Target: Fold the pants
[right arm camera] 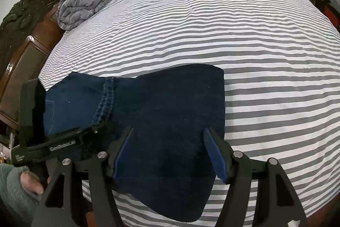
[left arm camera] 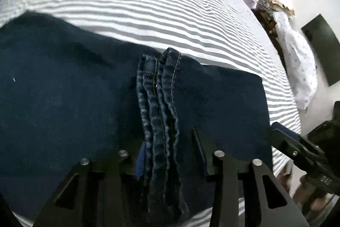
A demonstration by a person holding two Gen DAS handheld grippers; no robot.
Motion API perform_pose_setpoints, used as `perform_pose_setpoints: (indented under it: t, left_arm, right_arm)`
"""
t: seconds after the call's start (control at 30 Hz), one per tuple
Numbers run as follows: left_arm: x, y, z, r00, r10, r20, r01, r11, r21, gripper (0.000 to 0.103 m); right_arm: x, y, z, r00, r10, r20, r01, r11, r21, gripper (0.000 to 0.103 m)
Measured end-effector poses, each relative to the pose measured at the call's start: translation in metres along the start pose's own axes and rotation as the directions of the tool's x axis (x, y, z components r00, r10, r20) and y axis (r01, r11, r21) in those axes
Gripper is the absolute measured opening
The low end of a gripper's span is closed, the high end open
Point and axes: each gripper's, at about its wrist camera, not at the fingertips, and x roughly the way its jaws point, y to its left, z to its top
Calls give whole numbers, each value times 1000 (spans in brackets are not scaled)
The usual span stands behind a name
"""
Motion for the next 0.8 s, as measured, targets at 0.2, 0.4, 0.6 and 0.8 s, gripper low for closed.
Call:
perform_pose_setpoints:
  t: [0.2,0.4,0.6,0.8]
  left_arm:
    - [-5,6,-7,999,-10,38,10,1000,-8,15]
    - [-21,-4,-4,998,-17,64,15,999,38,13]
    - [-44,16,1,998,-16,69,12,999,52,13]
    - [-40,51,2,998,55,10,-56,998,17,13]
  right_arm:
    - [2,2,0,1000,-9,-5,9,1000,11,64]
    - [0,5,-2,1000,-24,-11,25,999,33,64]
    - [-3,12,-3,999,-32,-3,32,999,31,64]
    - [5,27,-3,1000,-24,-20,24,1000,5,64]
